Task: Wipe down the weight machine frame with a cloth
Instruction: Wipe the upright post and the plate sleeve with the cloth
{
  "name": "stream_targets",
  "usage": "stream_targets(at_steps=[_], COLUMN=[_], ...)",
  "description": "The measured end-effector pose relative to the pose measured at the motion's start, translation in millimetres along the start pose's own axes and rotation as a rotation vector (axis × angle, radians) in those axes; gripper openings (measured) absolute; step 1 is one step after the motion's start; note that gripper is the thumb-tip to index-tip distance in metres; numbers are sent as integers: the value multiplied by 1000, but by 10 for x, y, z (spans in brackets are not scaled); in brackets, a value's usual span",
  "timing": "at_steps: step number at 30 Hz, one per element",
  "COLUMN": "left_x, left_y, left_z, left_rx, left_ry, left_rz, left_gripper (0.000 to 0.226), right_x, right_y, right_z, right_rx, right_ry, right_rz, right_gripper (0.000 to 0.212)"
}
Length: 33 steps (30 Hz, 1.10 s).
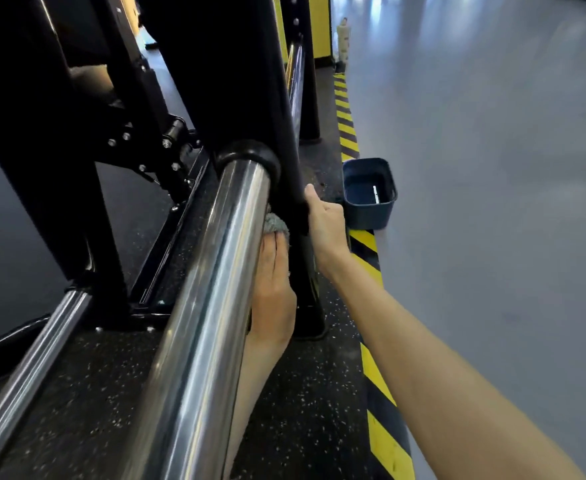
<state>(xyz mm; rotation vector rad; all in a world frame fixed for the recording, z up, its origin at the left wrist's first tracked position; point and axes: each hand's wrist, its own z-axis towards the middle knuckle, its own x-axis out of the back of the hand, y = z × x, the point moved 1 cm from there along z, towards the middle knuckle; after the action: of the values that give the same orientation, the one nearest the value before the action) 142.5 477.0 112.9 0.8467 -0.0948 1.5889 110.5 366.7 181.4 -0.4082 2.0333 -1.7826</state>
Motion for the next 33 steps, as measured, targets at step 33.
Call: stream_targets(at_steps=[33], left_x=[-261], left_y=[128], left_z=[-548], left_rx=[63], left_ry=[-168], left_rz=[163], left_gripper=[82], right_x=[159], right_y=[404], right_z=[8], right_rx=[88], right_ry=[-11], right_rz=[-136], right_gripper=[61])
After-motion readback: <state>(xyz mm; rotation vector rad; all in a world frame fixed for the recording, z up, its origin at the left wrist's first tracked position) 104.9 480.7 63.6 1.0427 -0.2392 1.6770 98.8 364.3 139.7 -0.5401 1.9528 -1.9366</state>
